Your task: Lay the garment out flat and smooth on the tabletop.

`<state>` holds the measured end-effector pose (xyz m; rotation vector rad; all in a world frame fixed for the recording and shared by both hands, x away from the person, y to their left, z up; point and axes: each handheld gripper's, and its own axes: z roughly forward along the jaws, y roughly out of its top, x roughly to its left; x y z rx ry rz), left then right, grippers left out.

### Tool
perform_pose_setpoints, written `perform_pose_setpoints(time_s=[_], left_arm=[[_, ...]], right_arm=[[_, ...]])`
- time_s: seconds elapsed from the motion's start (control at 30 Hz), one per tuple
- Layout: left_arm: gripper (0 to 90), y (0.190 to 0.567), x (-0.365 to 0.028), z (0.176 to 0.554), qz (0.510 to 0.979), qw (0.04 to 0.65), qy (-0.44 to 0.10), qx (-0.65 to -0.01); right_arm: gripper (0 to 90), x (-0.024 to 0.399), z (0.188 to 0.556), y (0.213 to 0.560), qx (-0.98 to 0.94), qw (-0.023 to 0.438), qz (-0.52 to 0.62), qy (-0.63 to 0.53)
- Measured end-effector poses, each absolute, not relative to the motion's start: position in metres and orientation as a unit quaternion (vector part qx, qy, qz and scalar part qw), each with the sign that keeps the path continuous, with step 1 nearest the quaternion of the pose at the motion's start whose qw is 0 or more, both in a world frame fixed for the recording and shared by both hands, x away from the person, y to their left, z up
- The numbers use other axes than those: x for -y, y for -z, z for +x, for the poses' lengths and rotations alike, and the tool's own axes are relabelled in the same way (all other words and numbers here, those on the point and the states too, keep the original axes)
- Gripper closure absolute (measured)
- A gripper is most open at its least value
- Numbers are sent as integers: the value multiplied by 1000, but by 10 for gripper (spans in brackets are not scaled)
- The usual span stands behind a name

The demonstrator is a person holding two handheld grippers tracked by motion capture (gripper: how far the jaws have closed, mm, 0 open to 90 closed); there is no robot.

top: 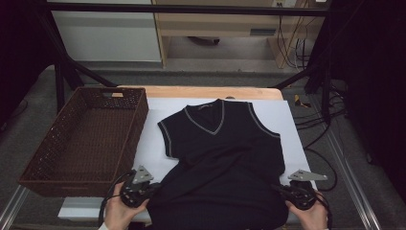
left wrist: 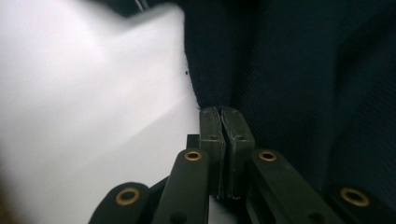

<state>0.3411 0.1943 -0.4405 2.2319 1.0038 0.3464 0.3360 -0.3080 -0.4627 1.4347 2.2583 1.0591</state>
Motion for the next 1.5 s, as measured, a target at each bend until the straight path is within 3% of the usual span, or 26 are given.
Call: perform_pose_setpoints(time_s=[0.2, 0.27, 0.3, 0.37, 0.43, 0.63, 0.83, 0.9, 0.93, 1.03, 1.17, 1.3, 1.47, 1.5], left_arm=[[876, 424, -218, 320, 841, 342, -129, -398], [861, 421, -216, 319, 841, 346, -128, -396], [852, 421, -213, 320, 838, 351, -134, -395], [707, 423, -206, 327, 835, 353, -139, -398], [639, 428, -197, 335, 836, 351, -142, -397], [526, 451, -175, 368, 839, 327, -162, -404], [517, 472, -170, 389, 840, 321, -147, -412], [592, 470, -170, 387, 846, 320, -137, -404], [683, 469, -169, 385, 851, 317, -128, -398], [837, 467, -165, 380, 858, 309, -130, -388], [876, 457, -173, 372, 855, 303, -141, -396], [879, 436, -191, 351, 838, 310, -194, -405], [875, 430, -196, 349, 824, 319, -214, -417], [870, 432, -194, 352, 824, 321, -210, -417]], right_arm=[[840, 326, 314, 453, -773, 86, 516, -360], [784, 326, 310, 453, -775, 59, 518, -357], [713, 325, 310, 454, -778, 61, 517, -352], [592, 324, 311, 456, -779, 89, 509, -355], [447, 324, 316, 459, -767, 124, 507, -372], [372, 318, 339, 469, -755, 170, 517, -366], [429, 309, 356, 479, -767, 198, 502, -347], [500, 306, 357, 478, -767, 193, 505, -345], [519, 305, 358, 479, -770, 192, 502, -343], [528, 303, 360, 478, -773, 199, 497, -340], [495, 308, 362, 477, -764, 212, 505, -342], [528, 314, 365, 480, -759, 217, 518, -329], [789, 317, 366, 476, -758, 193, 527, -332], [798, 316, 366, 475, -760, 192, 527, -329]])
